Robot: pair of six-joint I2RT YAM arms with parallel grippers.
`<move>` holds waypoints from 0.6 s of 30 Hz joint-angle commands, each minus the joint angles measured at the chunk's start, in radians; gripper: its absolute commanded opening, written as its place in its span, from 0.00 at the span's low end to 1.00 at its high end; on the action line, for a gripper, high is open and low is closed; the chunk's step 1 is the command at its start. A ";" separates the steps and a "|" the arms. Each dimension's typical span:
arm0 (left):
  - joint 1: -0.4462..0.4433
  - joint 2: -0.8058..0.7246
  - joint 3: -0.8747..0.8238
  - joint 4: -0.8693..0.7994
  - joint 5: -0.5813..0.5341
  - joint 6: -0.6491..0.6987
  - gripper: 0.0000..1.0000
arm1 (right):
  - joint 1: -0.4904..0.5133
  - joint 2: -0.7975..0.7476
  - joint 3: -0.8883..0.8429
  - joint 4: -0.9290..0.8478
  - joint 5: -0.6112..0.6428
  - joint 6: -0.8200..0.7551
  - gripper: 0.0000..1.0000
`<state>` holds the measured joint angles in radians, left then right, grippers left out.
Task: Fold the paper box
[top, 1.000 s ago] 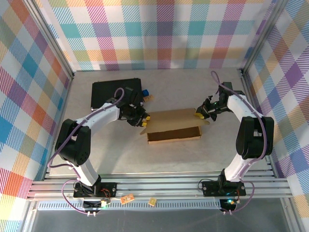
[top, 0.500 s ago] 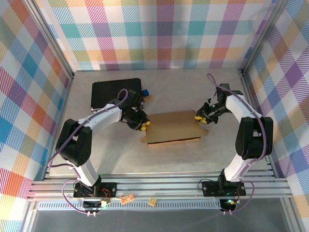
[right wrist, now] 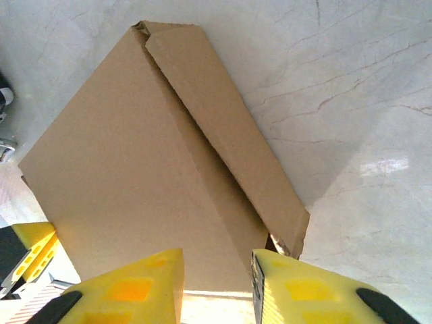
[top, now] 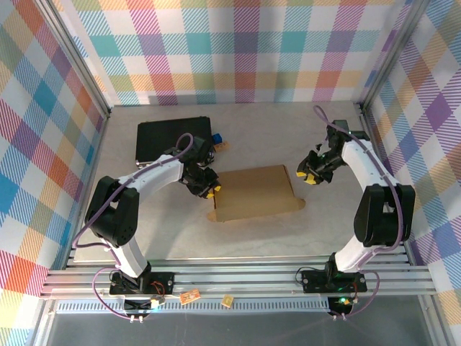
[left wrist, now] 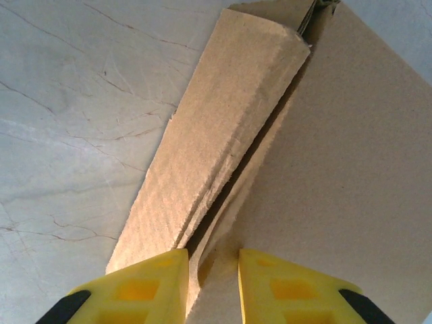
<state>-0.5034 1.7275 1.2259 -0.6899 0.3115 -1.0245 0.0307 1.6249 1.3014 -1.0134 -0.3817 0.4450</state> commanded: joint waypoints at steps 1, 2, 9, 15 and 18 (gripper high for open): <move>-0.014 0.007 0.034 -0.070 -0.040 0.041 0.25 | 0.025 -0.040 -0.025 -0.030 0.006 0.031 0.31; -0.016 0.007 0.040 -0.082 -0.050 0.051 0.25 | 0.030 -0.043 -0.035 -0.028 0.017 0.034 0.31; -0.035 0.024 0.071 -0.148 -0.104 0.128 0.32 | 0.056 -0.041 -0.086 0.008 0.018 0.037 0.32; -0.037 0.018 0.056 -0.138 -0.111 0.154 0.41 | 0.070 -0.008 -0.101 0.022 0.020 0.029 0.35; -0.037 0.013 0.049 -0.134 -0.124 0.173 0.42 | 0.071 -0.001 -0.118 0.031 0.026 0.021 0.35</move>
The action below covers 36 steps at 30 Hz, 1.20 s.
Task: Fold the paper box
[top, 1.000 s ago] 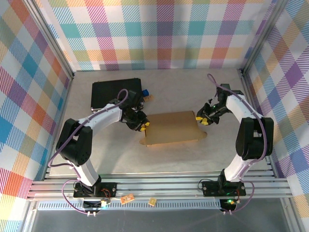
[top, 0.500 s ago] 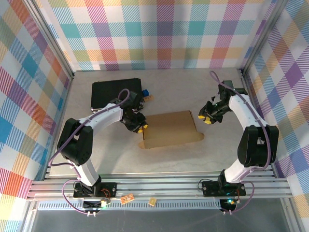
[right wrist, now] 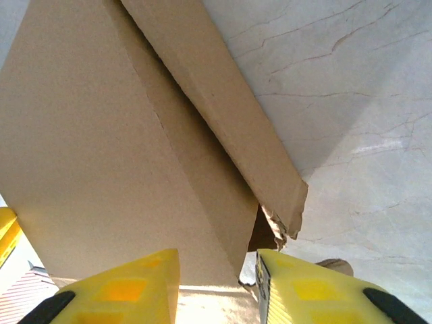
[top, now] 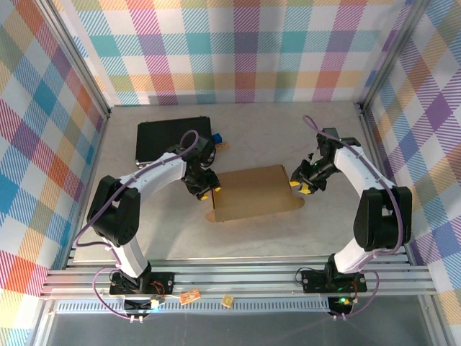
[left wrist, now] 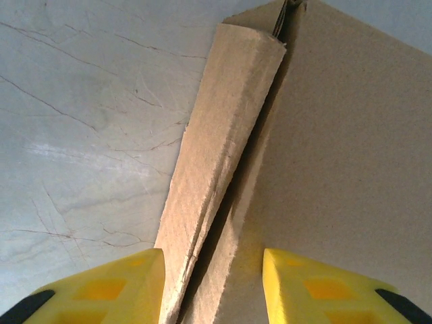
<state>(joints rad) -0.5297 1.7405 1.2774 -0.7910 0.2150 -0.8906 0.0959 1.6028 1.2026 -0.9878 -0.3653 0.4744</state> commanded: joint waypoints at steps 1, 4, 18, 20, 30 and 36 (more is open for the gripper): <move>-0.010 0.000 -0.011 -0.022 -0.028 0.044 0.42 | 0.005 0.024 -0.023 0.008 0.011 -0.011 0.35; -0.010 -0.005 -0.060 0.029 -0.015 0.044 0.41 | 0.005 0.031 -0.043 0.017 0.018 -0.019 0.35; -0.008 -0.083 -0.256 0.235 -0.027 0.129 0.18 | -0.022 0.037 -0.036 0.139 -0.061 -0.112 0.64; 0.001 -0.090 -0.270 0.241 -0.023 0.158 0.12 | -0.043 0.045 -0.050 0.181 -0.101 -0.082 0.65; 0.101 -0.113 -0.345 0.320 0.095 0.293 0.02 | -0.074 0.109 -0.121 0.391 -0.340 -0.104 0.71; 0.152 -0.105 -0.367 0.302 0.110 0.361 0.00 | -0.075 0.151 -0.147 0.435 -0.331 -0.087 0.72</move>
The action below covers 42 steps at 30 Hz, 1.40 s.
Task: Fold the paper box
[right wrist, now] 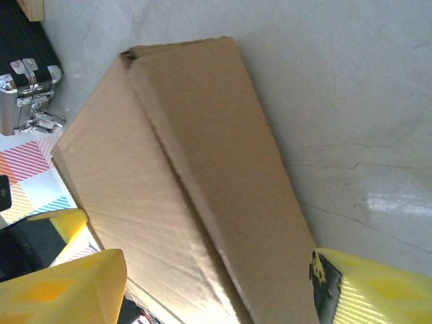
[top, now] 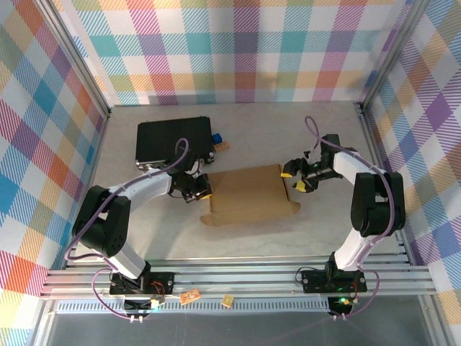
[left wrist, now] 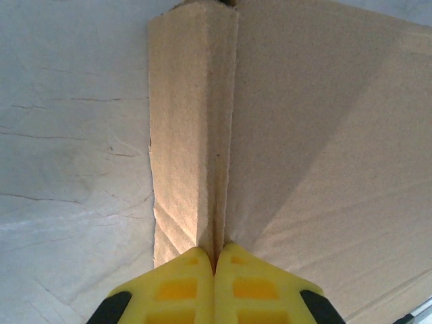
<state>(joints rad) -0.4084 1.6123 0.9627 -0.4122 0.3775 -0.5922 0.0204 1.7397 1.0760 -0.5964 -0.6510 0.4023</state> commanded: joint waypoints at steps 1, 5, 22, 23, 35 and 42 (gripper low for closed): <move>0.039 0.023 -0.058 -0.077 -0.051 0.068 0.00 | 0.001 0.017 -0.027 0.053 -0.051 -0.016 0.72; 0.076 0.014 -0.088 -0.074 -0.047 0.095 0.00 | 0.001 0.024 -0.064 0.104 -0.097 -0.018 0.72; 0.117 0.052 -0.097 -0.056 -0.022 0.129 0.00 | 0.092 0.099 -0.079 0.235 -0.305 0.009 0.71; 0.117 0.052 -0.098 -0.056 -0.022 0.129 0.00 | 0.096 0.101 -0.080 0.238 -0.306 0.012 0.71; 0.150 0.064 -0.119 -0.077 -0.054 0.151 0.00 | 0.089 -0.003 -0.074 0.112 -0.114 -0.041 0.72; 0.175 0.064 -0.120 -0.095 -0.063 0.172 0.00 | 0.090 0.036 -0.041 0.050 -0.107 -0.063 0.74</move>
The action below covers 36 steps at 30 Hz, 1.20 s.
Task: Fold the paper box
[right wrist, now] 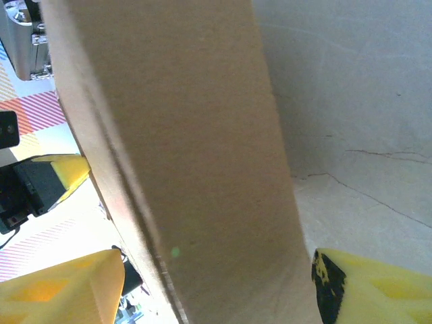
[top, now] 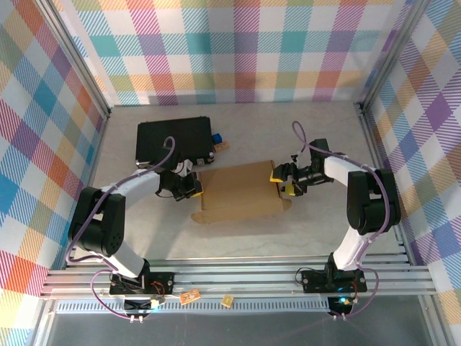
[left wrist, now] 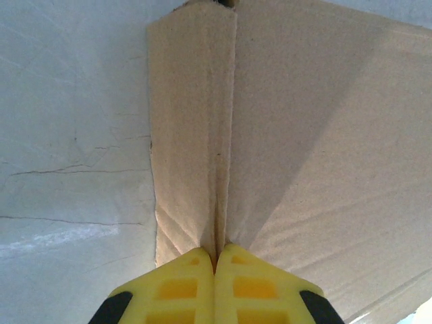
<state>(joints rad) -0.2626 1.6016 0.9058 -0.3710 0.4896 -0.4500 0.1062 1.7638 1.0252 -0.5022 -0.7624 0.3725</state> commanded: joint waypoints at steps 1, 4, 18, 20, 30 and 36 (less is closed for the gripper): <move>0.032 0.075 -0.064 -0.136 -0.175 0.031 0.00 | 0.003 0.017 0.000 -0.030 -0.010 -0.030 0.74; 0.036 0.082 -0.065 -0.133 -0.170 0.034 0.00 | 0.005 0.038 -0.031 0.027 -0.068 -0.006 0.74; 0.041 0.062 -0.057 -0.102 -0.130 -0.013 0.00 | 0.052 0.075 -0.027 0.190 -0.240 0.202 0.56; 0.044 0.033 -0.048 -0.094 -0.109 -0.043 0.06 | 0.052 0.076 -0.023 0.173 -0.237 0.222 0.52; 0.084 -0.146 0.017 -0.053 -0.032 -0.263 0.50 | 0.031 0.099 0.063 0.025 -0.261 0.316 0.42; 0.198 -0.198 -0.052 0.011 0.069 -0.449 0.62 | 0.001 0.132 0.125 -0.125 -0.295 0.339 0.42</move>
<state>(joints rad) -0.1081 1.4139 0.8974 -0.3790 0.4892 -0.7742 0.1223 1.8721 1.1168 -0.5179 -0.9878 0.6815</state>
